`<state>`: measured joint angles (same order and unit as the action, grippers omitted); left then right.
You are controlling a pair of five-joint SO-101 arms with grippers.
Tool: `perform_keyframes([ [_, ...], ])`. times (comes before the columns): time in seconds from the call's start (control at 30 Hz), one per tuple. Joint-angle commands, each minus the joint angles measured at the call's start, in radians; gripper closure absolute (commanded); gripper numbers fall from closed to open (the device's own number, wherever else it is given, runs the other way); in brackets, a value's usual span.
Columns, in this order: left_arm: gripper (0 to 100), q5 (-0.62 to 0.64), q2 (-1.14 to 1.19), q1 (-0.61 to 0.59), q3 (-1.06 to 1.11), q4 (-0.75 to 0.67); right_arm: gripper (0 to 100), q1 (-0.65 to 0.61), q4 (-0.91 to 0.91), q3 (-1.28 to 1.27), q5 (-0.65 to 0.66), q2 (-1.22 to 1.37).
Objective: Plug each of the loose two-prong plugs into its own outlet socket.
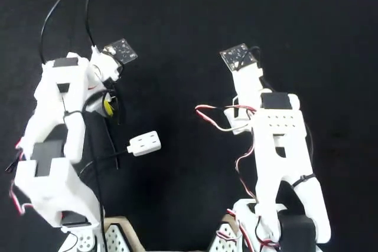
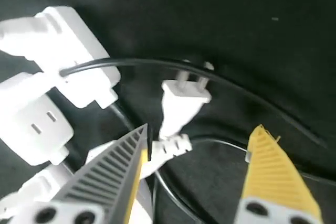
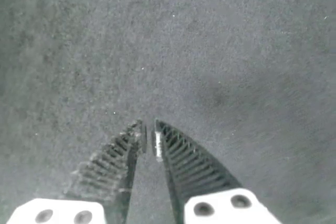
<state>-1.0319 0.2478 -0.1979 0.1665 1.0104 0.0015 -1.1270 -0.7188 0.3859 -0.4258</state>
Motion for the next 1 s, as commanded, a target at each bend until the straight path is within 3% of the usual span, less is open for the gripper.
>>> perform_keyframes([
  [0.0, 70, -0.003, 0.064, -0.007, -0.105, -0.003, 97.6, -0.015, 0.021, 0.005, 0.008, -0.002],
  [0.3, 72, 0.000, 0.195, 0.015, -0.203, -0.005, 97.6, -0.015, 0.026, 0.005, 0.008, -0.002],
  [0.53, 97, -0.003, 0.195, 0.016, -0.209, 0.057, 97.6, -0.015, 0.028, 0.005, 0.025, -0.002],
  [0.7, 95, -0.005, 0.195, 0.031, -0.200, 0.072, 97.6, -0.015, 0.028, 0.005, 0.026, -0.002],
  [0.97, 96, -0.002, 0.138, 0.059, -0.228, 0.273, 97.6, -0.015, 0.028, 0.005, 0.026, -0.002],
])
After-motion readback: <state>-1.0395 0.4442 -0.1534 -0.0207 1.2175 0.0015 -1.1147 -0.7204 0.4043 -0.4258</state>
